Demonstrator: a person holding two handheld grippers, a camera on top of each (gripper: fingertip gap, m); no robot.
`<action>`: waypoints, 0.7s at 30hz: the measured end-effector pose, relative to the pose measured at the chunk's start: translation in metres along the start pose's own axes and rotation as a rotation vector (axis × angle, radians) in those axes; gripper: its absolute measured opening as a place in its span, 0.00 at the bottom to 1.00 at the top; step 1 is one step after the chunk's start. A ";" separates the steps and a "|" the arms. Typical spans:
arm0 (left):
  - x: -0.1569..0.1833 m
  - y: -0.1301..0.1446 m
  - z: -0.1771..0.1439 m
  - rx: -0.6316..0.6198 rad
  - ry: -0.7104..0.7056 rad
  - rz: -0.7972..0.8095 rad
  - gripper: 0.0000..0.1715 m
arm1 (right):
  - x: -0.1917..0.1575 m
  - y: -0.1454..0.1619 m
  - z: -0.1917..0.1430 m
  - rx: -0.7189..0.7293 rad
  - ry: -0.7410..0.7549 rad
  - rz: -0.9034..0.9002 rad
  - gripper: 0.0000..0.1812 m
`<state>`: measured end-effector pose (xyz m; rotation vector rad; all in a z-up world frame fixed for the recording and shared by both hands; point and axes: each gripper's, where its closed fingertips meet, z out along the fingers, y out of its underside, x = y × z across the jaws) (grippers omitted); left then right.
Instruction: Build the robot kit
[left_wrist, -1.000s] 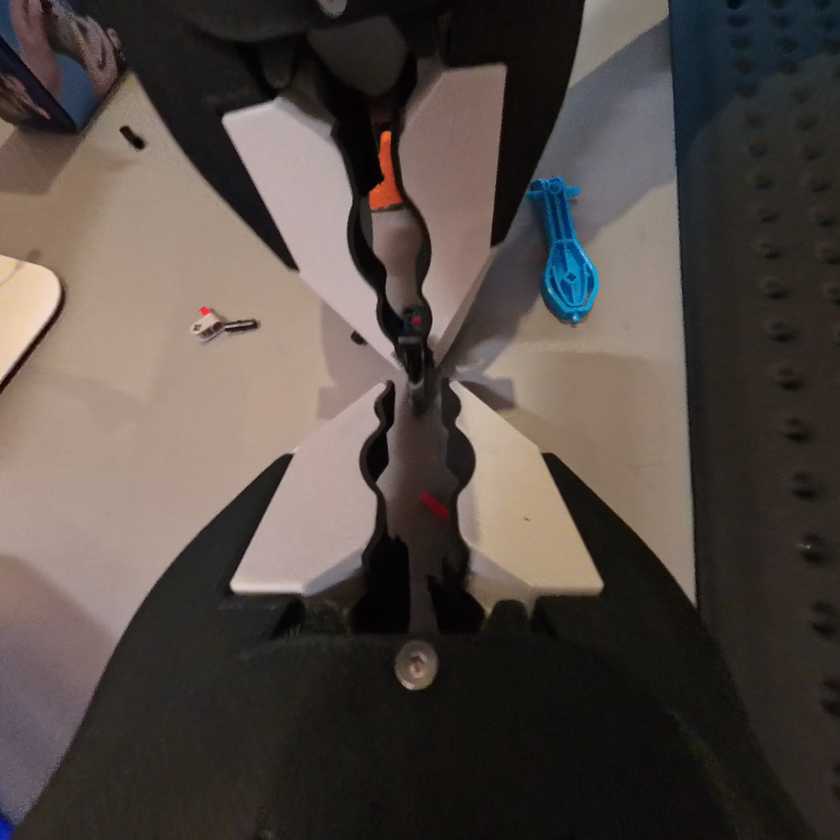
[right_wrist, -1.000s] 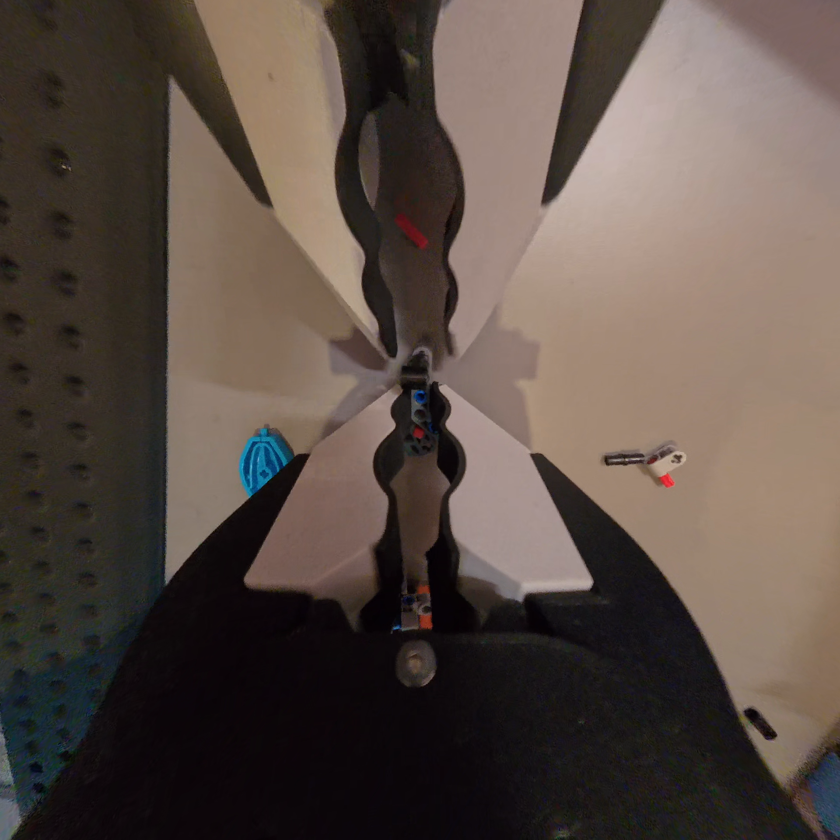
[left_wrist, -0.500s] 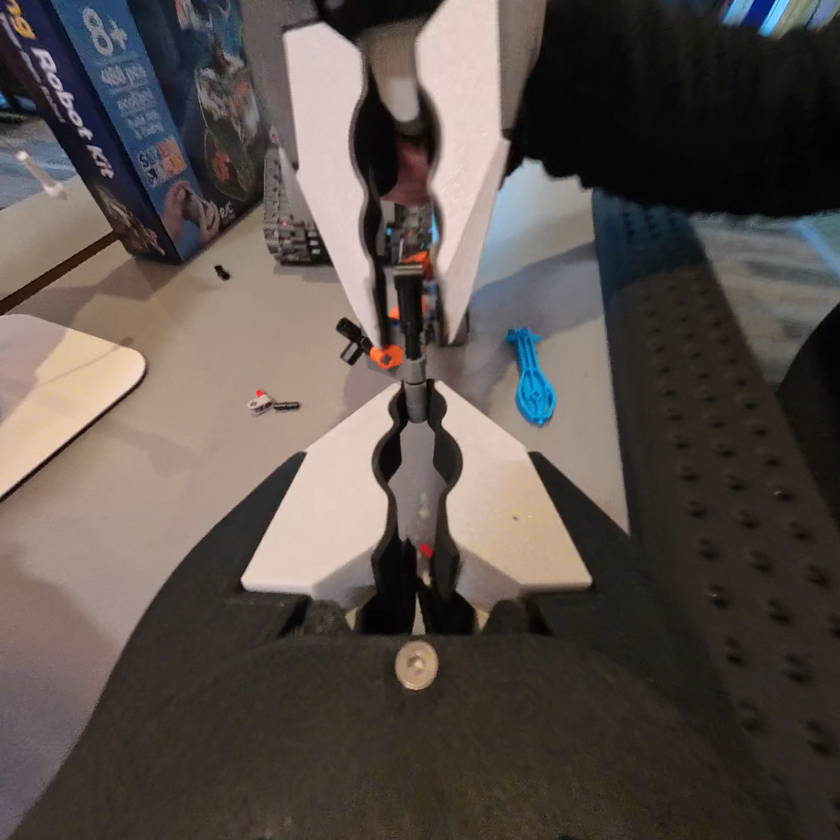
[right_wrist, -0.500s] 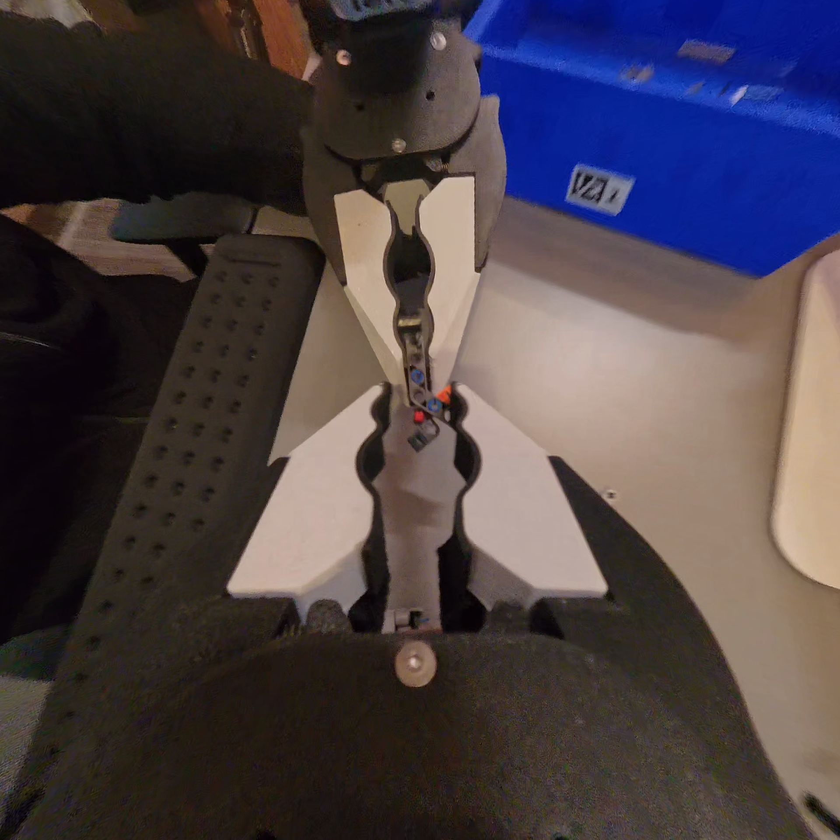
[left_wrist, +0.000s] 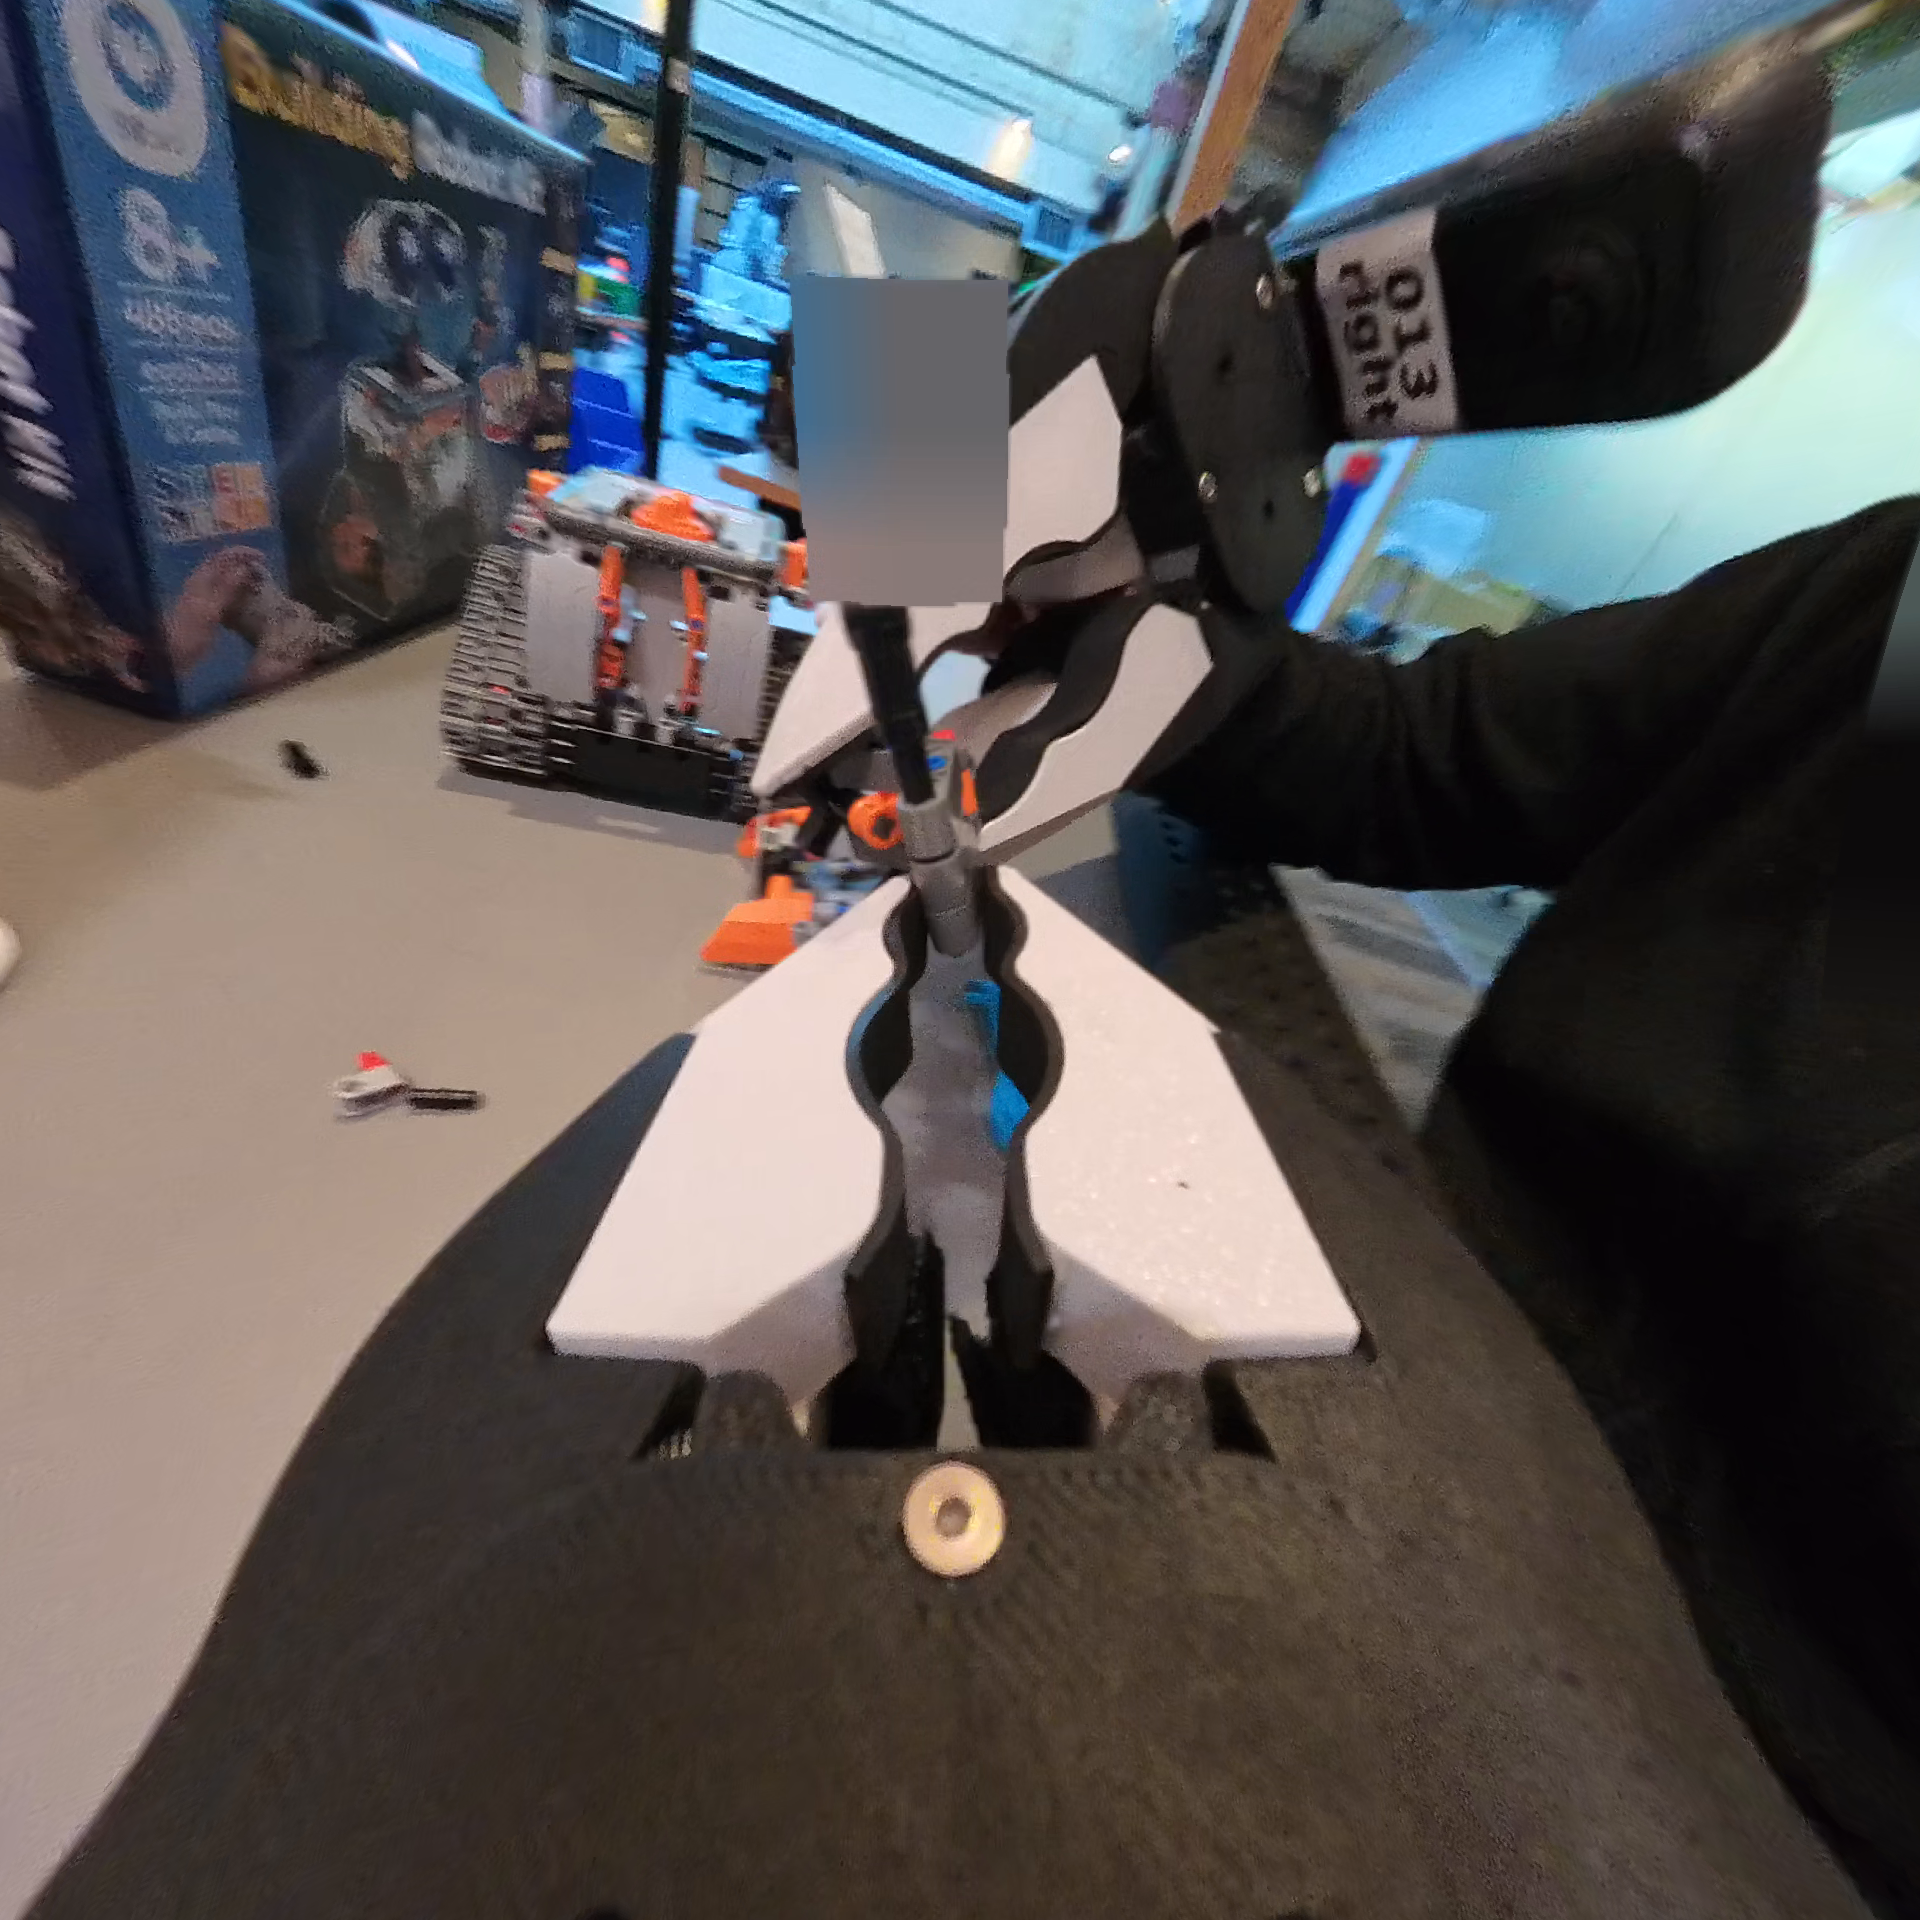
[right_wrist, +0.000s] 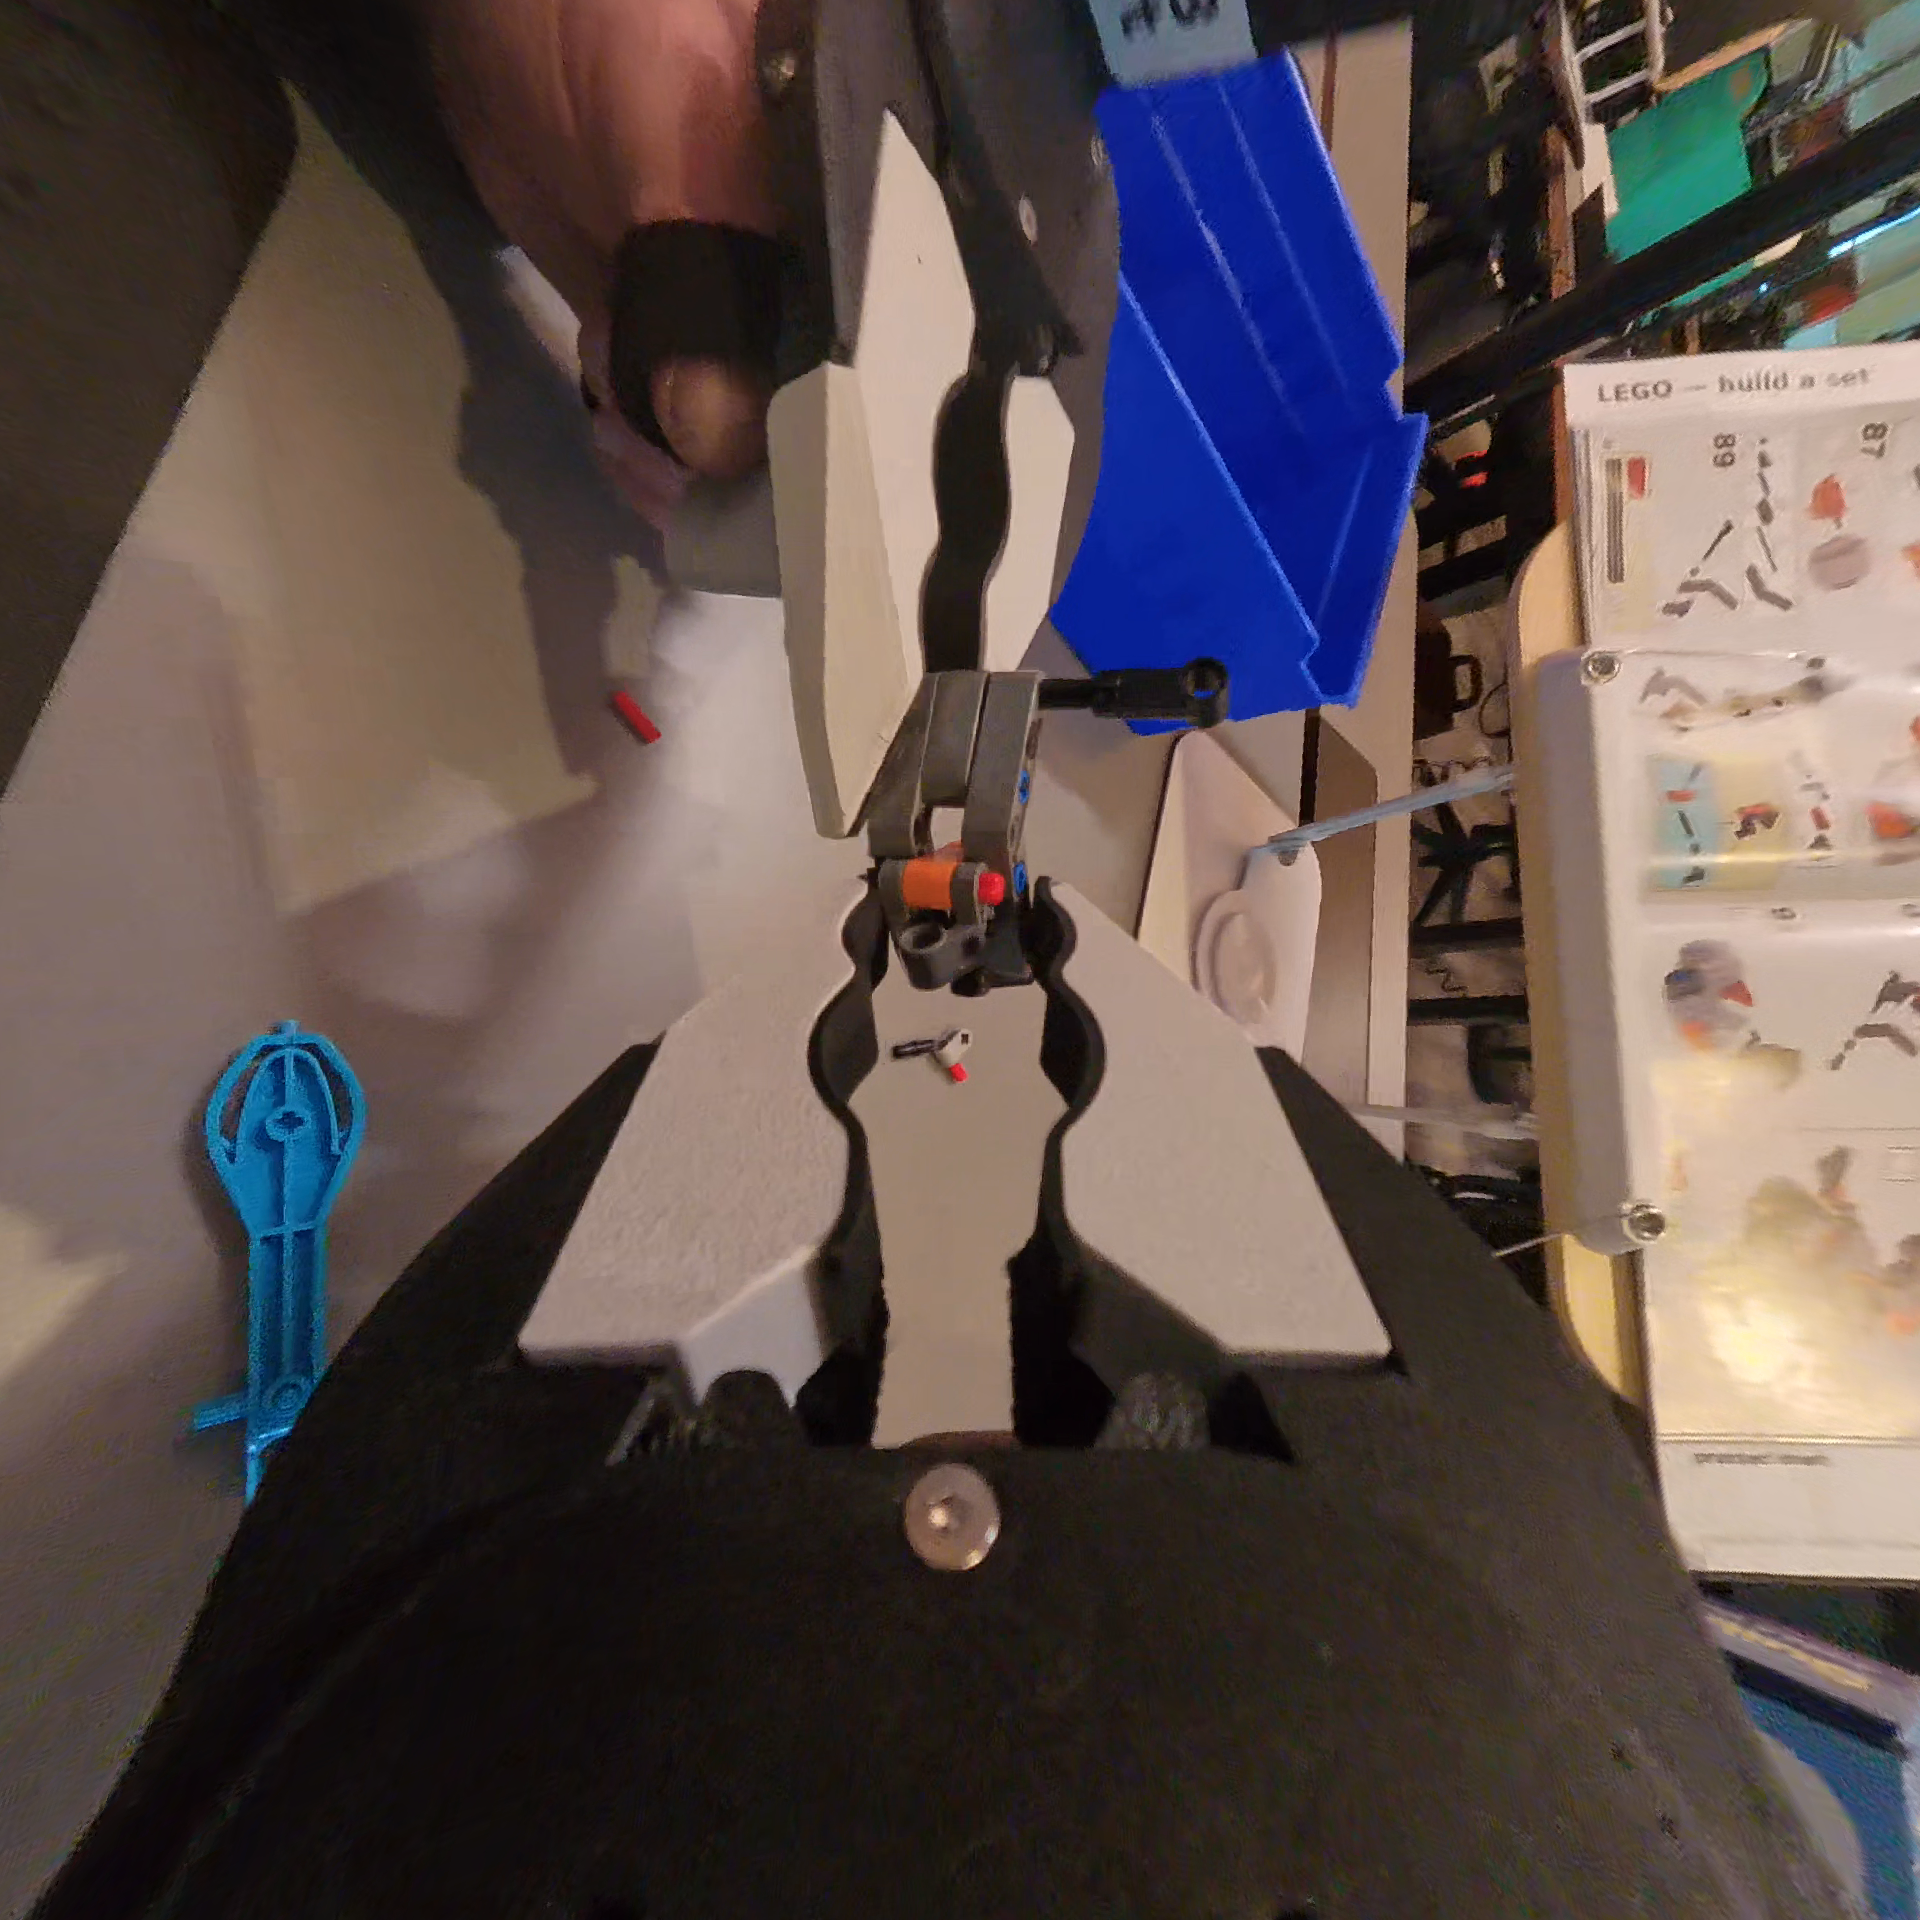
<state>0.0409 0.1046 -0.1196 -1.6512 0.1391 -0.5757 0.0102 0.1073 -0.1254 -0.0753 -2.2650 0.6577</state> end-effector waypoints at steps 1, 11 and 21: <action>-0.003 -0.003 -0.001 0.004 -0.053 0.056 0.08 | 0.000 0.002 -0.001 0.010 -0.012 0.023 0.14; -0.017 -0.005 -0.005 -0.373 -0.633 1.040 0.33 | -0.017 0.019 0.005 -0.051 -0.127 0.065 0.13; -0.013 0.002 -0.007 -0.460 -0.647 1.152 0.31 | -0.026 0.019 0.002 -0.052 -0.180 0.052 0.13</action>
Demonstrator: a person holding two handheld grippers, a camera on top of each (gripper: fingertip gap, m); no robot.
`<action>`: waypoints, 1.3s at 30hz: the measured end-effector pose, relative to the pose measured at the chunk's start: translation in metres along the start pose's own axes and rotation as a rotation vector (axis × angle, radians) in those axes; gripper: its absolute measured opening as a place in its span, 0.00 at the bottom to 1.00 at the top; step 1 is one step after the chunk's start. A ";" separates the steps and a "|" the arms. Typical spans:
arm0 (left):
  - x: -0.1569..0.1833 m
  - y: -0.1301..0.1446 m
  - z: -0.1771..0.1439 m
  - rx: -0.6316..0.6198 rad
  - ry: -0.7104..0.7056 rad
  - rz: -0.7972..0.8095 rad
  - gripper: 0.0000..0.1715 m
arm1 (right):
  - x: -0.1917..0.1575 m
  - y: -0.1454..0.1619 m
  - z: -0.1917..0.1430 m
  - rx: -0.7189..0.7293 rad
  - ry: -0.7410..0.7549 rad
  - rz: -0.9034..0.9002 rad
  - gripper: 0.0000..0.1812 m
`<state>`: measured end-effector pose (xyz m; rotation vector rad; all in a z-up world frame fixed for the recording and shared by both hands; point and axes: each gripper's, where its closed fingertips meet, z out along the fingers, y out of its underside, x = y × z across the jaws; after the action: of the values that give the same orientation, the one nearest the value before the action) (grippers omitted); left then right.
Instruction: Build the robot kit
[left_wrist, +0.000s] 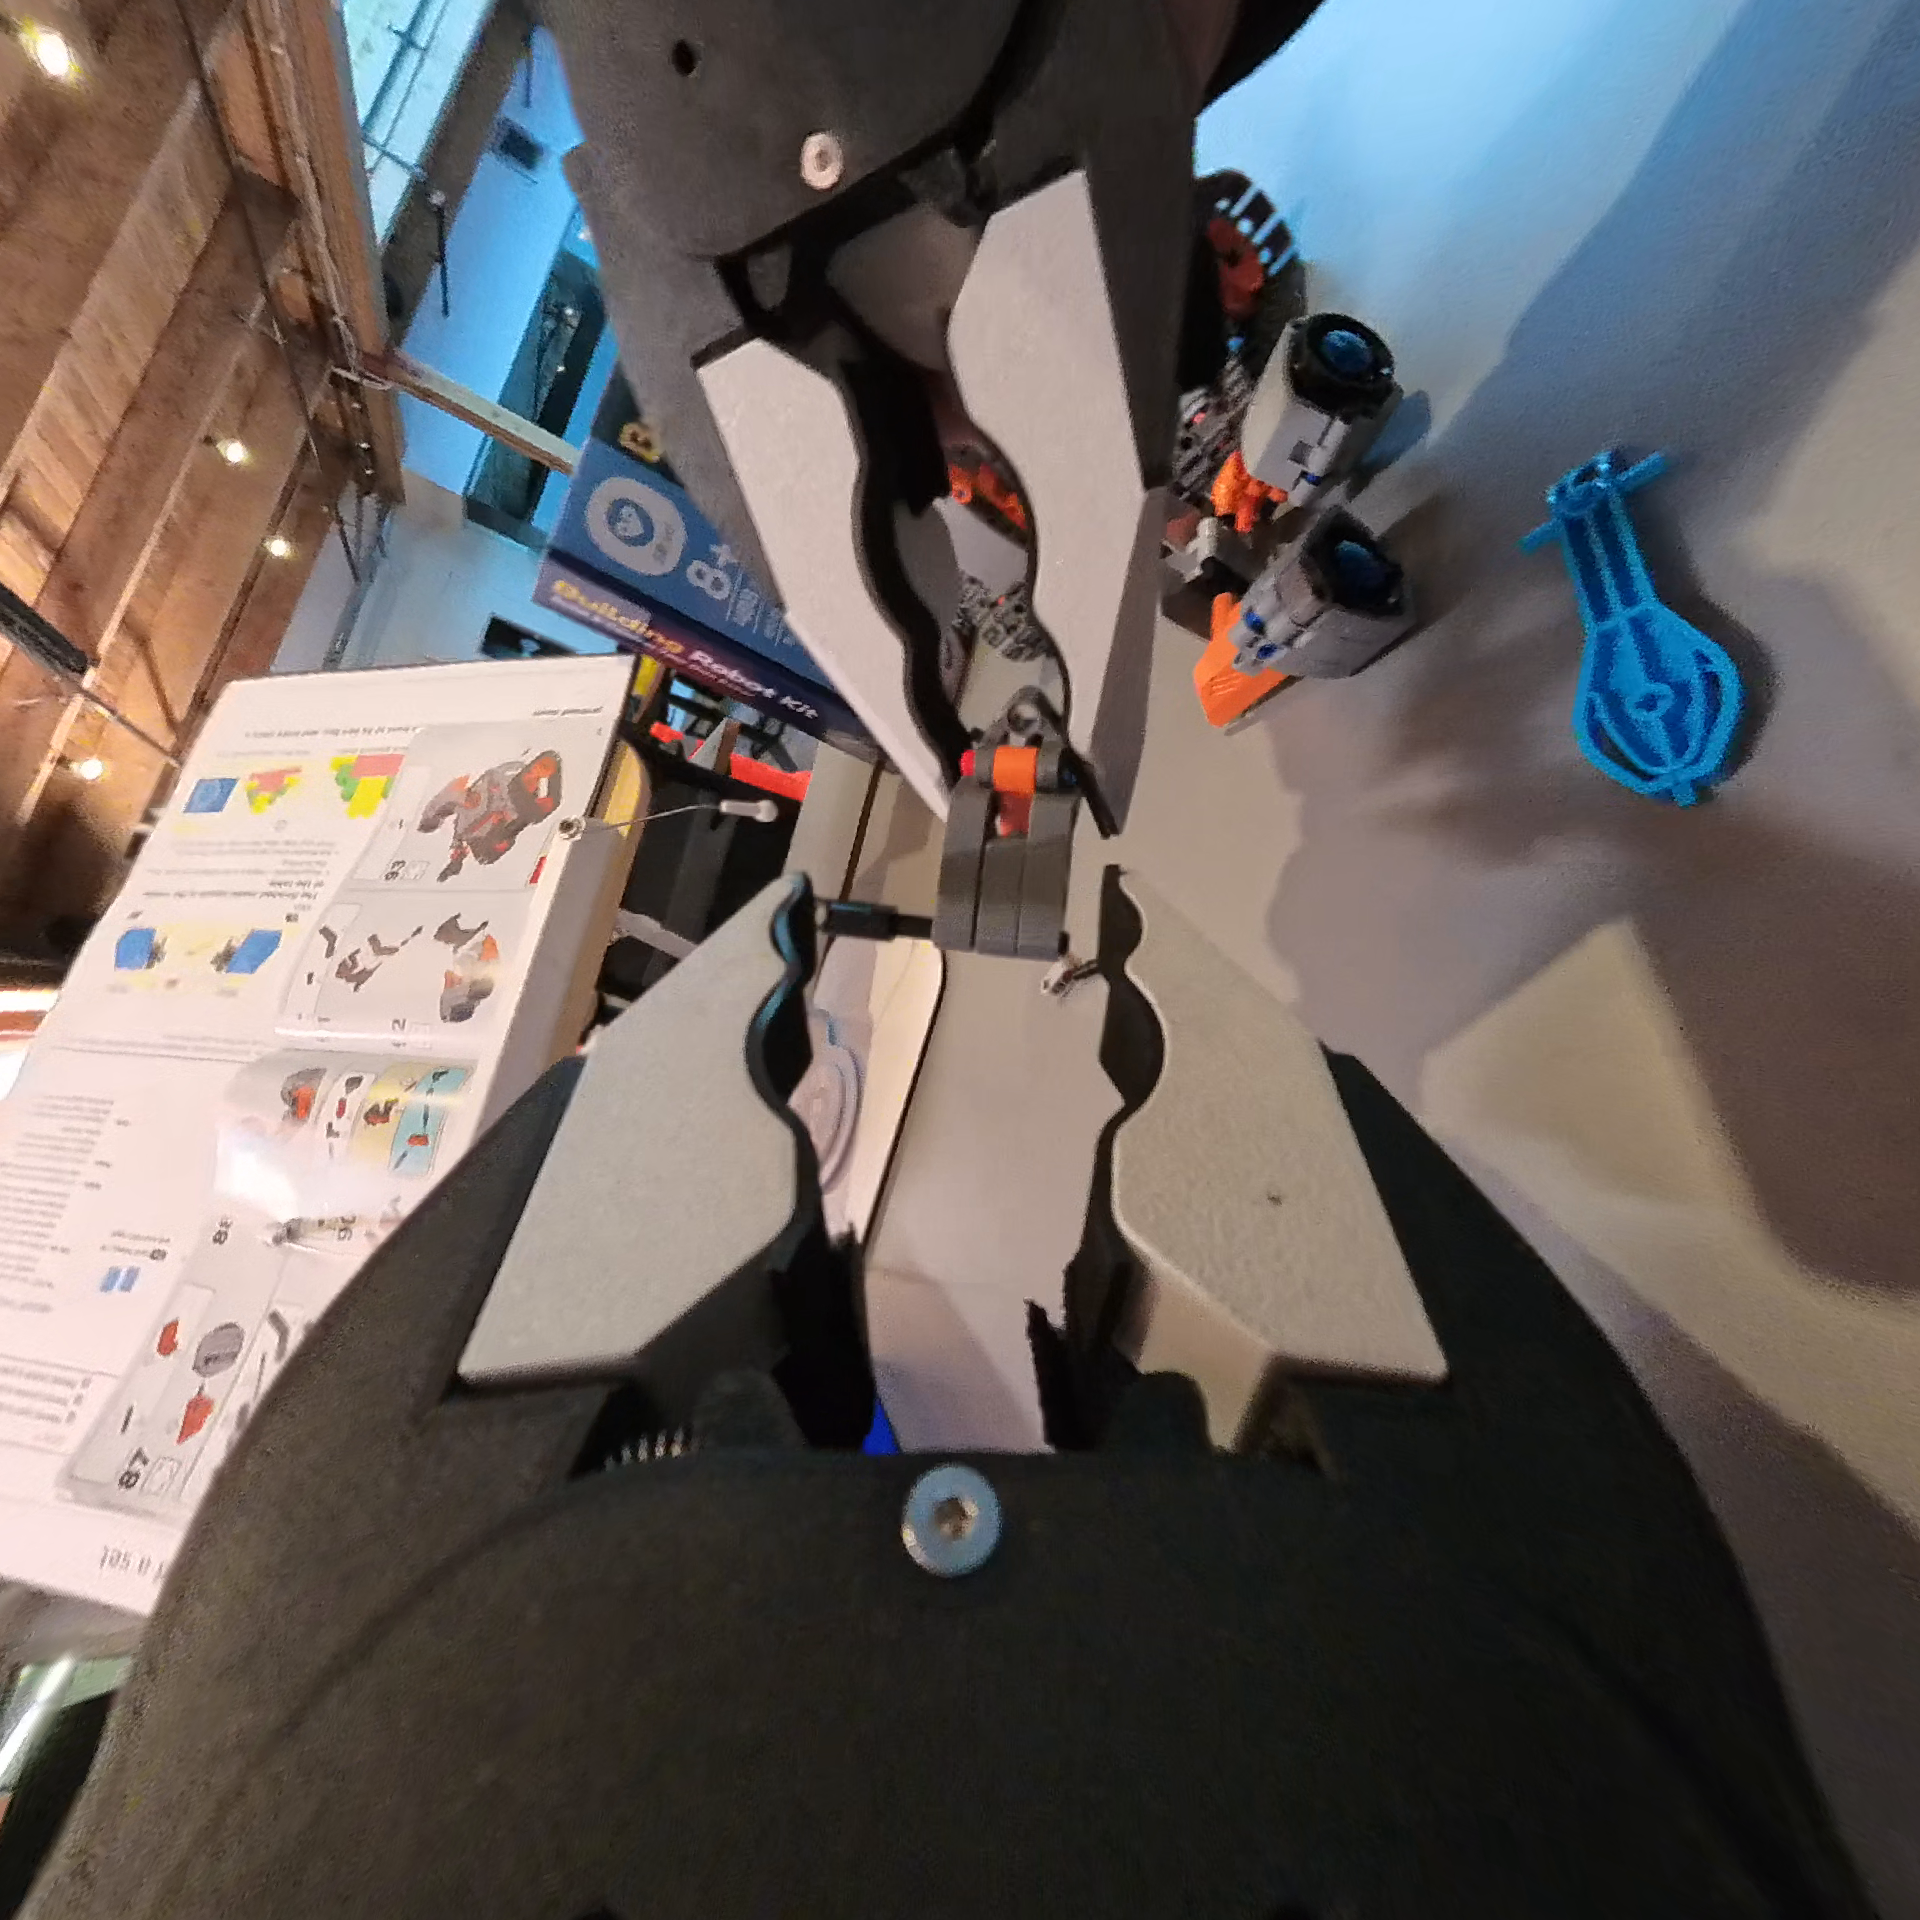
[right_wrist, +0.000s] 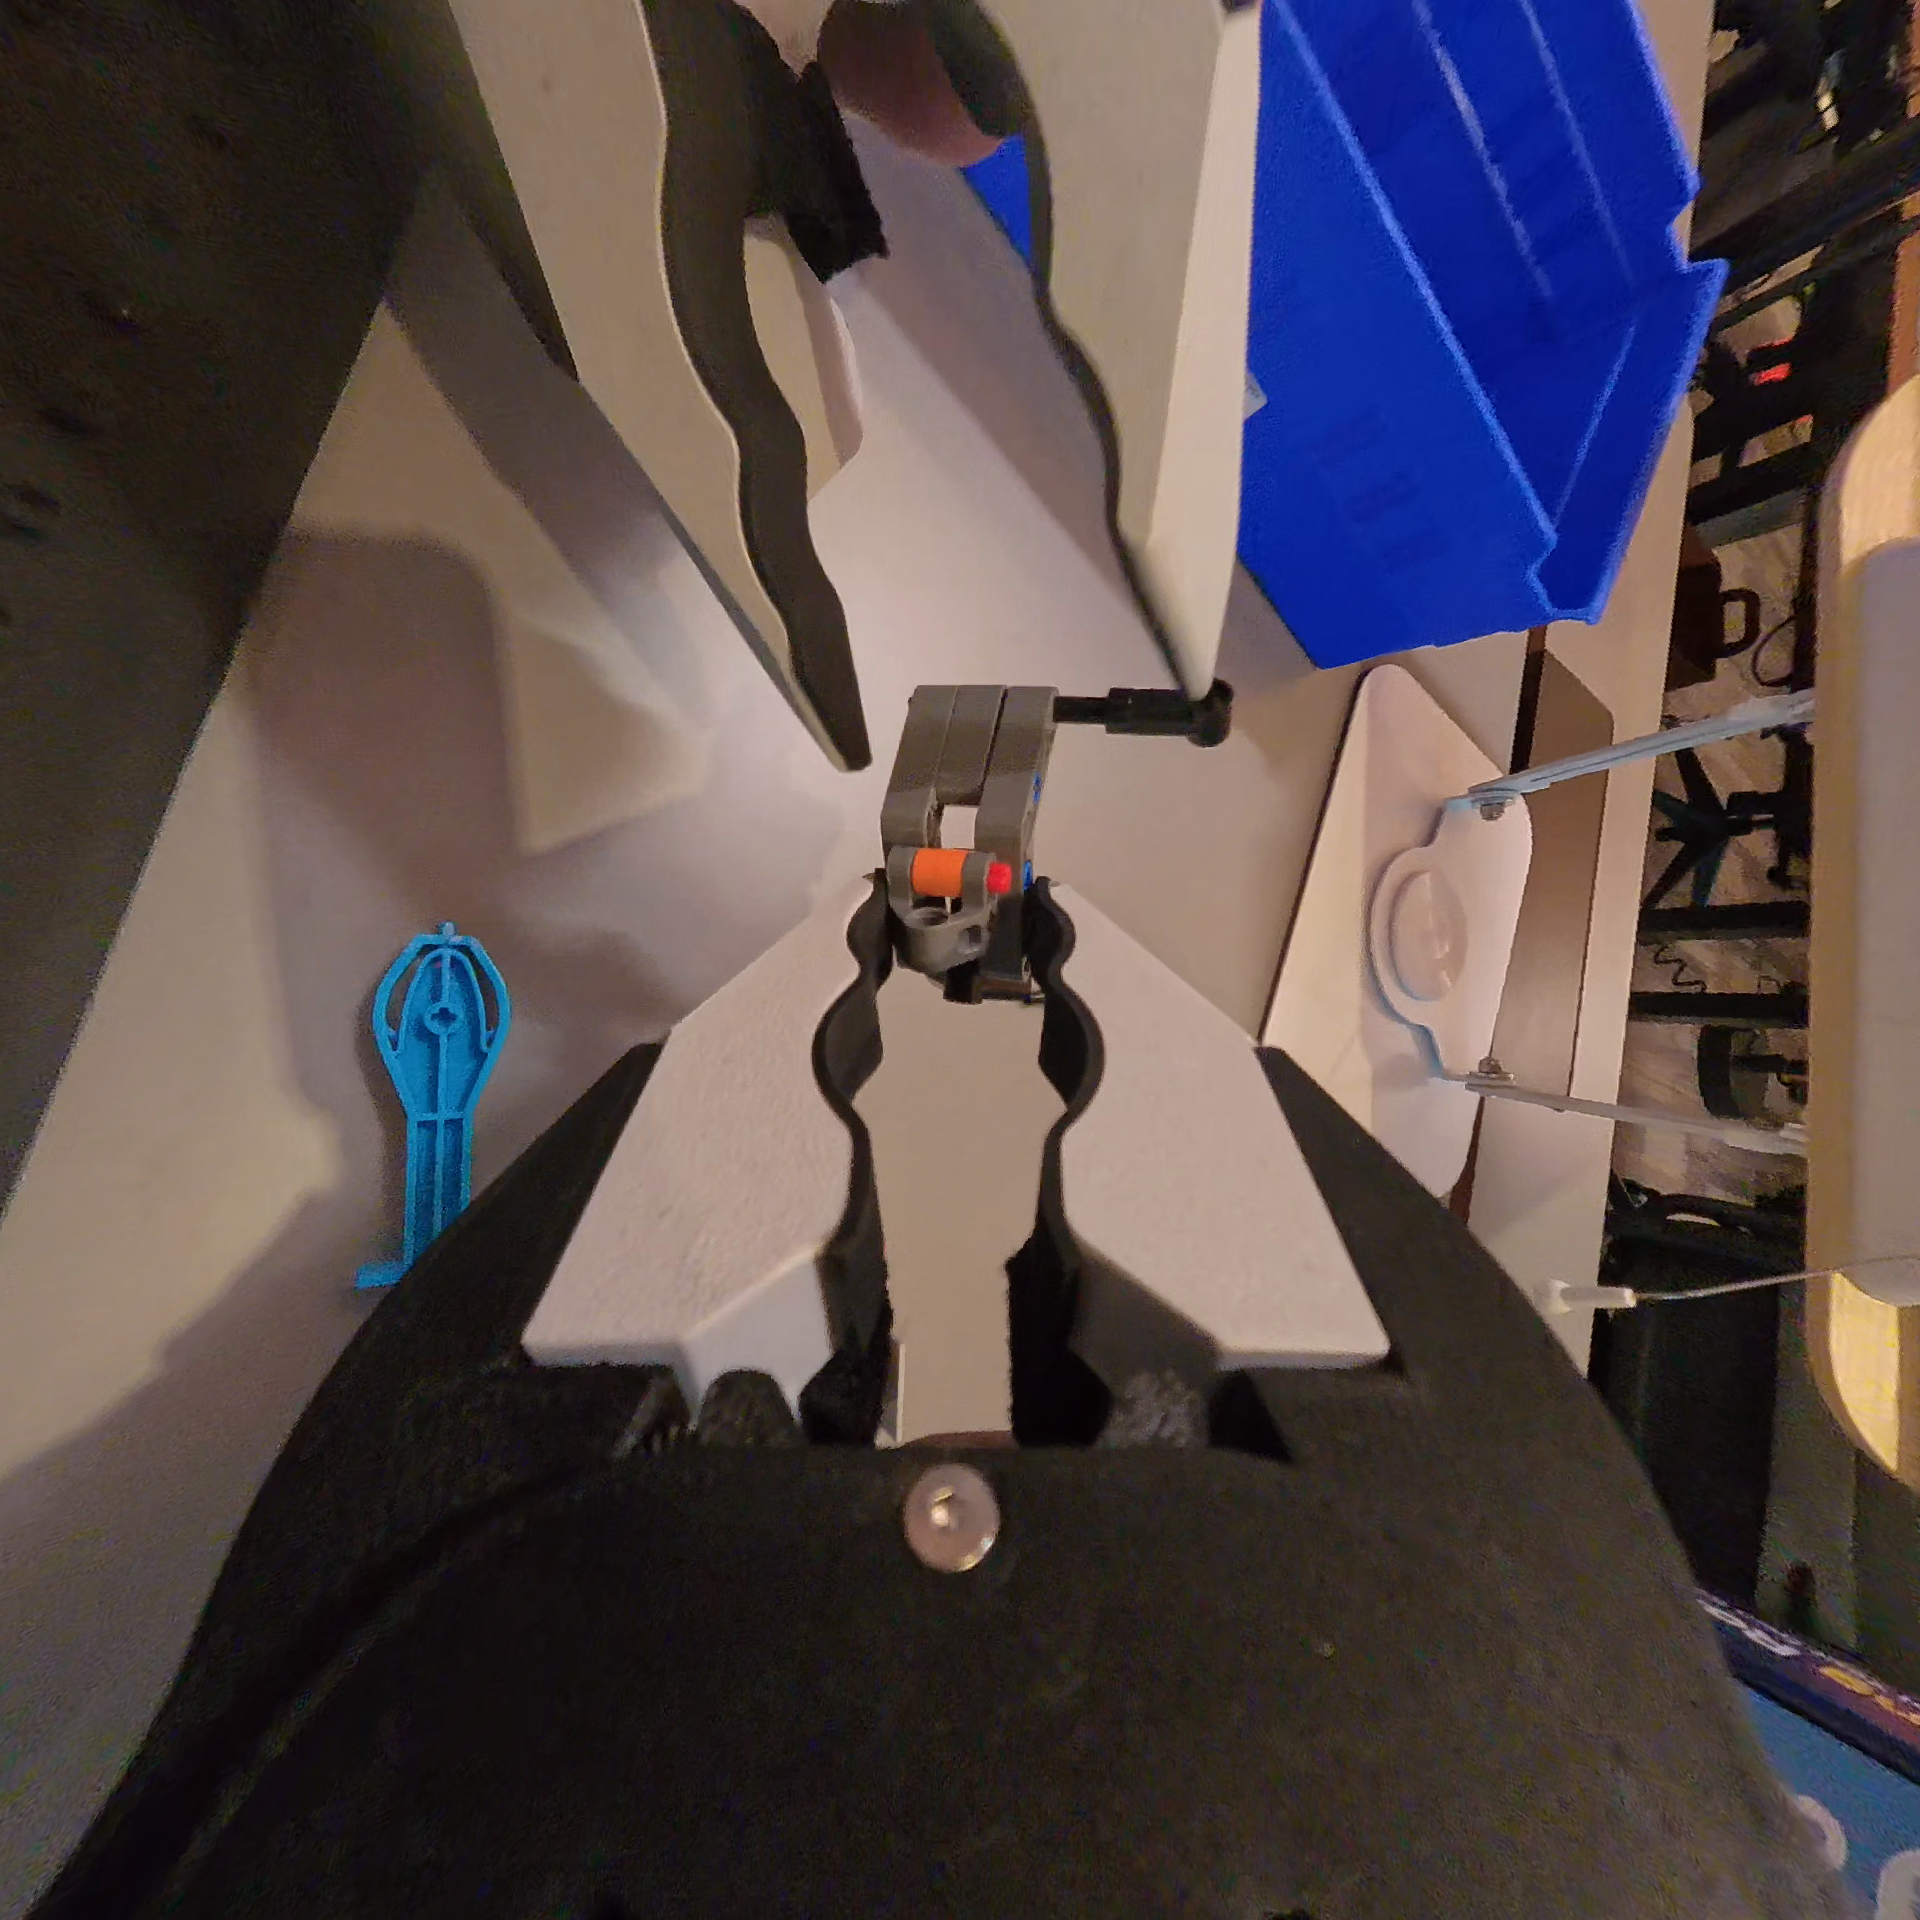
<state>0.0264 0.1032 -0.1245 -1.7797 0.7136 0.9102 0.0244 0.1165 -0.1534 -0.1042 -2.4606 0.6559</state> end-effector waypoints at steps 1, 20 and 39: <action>0.006 0.002 0.003 -0.016 0.022 0.008 0.29 | -0.002 0.000 0.001 -0.008 0.000 -0.007 0.13; 0.027 0.013 0.021 -0.107 0.075 -0.138 0.14 | -0.009 0.006 0.004 -0.024 -0.010 0.009 0.13; 0.021 0.031 0.024 -0.191 0.065 -0.213 0.35 | -0.012 0.005 0.010 -0.069 0.023 -0.050 0.13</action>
<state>0.0067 0.1129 -0.1632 -2.0187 0.4776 0.8009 0.0289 0.1144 -0.1691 -0.0762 -2.4554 0.5459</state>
